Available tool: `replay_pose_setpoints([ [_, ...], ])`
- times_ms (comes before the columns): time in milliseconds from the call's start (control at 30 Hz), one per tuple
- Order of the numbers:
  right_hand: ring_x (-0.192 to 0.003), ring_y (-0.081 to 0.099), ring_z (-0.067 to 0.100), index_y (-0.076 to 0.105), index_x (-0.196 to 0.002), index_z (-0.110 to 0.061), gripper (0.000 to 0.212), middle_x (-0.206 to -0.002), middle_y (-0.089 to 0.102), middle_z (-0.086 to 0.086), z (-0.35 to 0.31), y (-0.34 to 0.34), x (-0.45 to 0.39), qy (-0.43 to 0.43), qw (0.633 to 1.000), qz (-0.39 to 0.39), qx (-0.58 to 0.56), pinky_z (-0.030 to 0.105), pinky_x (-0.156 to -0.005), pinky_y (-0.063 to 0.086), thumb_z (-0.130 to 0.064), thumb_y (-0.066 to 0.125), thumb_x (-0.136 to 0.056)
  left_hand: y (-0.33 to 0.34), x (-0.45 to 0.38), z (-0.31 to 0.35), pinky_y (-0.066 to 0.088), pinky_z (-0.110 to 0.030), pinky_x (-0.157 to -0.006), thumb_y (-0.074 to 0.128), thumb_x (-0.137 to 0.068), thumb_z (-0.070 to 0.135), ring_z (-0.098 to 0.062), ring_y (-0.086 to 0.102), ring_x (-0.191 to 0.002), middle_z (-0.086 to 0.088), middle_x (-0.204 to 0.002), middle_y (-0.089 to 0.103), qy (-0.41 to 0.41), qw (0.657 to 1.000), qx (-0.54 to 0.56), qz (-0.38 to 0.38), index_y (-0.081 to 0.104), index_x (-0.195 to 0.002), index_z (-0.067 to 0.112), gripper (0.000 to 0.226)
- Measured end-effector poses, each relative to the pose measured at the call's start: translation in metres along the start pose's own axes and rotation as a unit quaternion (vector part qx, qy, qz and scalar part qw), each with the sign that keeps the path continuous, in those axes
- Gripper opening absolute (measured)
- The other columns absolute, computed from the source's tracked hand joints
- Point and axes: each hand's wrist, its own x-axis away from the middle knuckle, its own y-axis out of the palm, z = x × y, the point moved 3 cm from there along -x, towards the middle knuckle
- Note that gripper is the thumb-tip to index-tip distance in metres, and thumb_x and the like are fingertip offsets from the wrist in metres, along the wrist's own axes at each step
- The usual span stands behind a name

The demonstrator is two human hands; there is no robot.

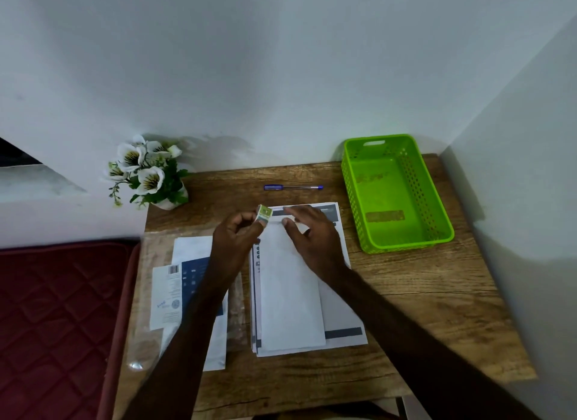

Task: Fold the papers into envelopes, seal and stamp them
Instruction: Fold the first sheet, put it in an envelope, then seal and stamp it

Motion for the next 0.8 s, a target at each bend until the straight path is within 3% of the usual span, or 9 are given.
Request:
replay_pose_setpoints([
  [100,-0.108,0.064,0.01,0.073,-0.122,-0.016,0.034,-0.123,0.07,-0.007,-0.016,-0.011,0.004,-0.011,0.993,-0.02,-0.112,0.023,-0.075,0.053,-0.034,0.071,-0.094,0.002,0.009,0.002,0.063,-0.036,-0.075,0.069,-0.096,0.024,-0.021,0.071,-0.095,0.0,-0.105,0.075,0.003,0.999,0.017,-0.031,0.074,-0.107,0.014,0.016],
  [200,-0.104,0.066,0.013,0.074,-0.121,-0.012,0.033,-0.12,0.071,-0.003,-0.021,-0.015,0.01,-0.017,0.988,-0.033,-0.151,0.017,-0.069,0.051,-0.025,0.076,-0.091,0.004,0.013,0.002,0.063,-0.034,-0.074,0.069,-0.095,0.031,-0.02,0.07,-0.1,0.006,-0.109,0.075,0.009,0.998,0.005,-0.056,0.076,-0.108,0.02,0.018],
  [467,-0.099,0.067,0.018,0.076,-0.113,-0.008,0.028,-0.11,0.073,0.002,-0.018,-0.015,0.013,-0.026,0.987,-0.024,-0.157,0.032,-0.059,0.058,-0.023,0.076,-0.09,0.004,0.015,0.004,0.063,-0.039,-0.077,0.072,-0.094,0.034,-0.015,0.068,-0.106,0.011,-0.112,0.073,0.043,0.996,-0.027,-0.077,0.077,-0.109,0.023,0.019],
  [667,-0.095,0.069,0.015,0.078,-0.107,-0.007,0.02,-0.103,0.074,0.002,-0.016,-0.013,0.015,-0.04,0.993,0.01,-0.108,0.038,-0.065,0.061,-0.019,0.075,-0.092,0.004,0.013,0.001,0.061,-0.033,-0.078,0.074,-0.092,0.03,-0.011,0.068,-0.101,0.012,-0.106,0.075,0.061,0.995,-0.054,-0.062,0.077,-0.106,0.02,0.018],
  [800,-0.09,0.068,0.01,0.078,-0.101,-0.008,0.013,-0.096,0.075,-0.001,-0.019,-0.012,0.016,0.002,0.995,0.027,-0.095,0.037,-0.073,0.06,-0.018,0.074,-0.093,0.005,0.01,-0.005,0.06,-0.026,-0.076,0.074,-0.091,0.033,-0.008,0.068,-0.1,0.015,-0.105,0.074,0.056,0.994,-0.067,-0.059,0.077,-0.106,0.022,0.019],
])
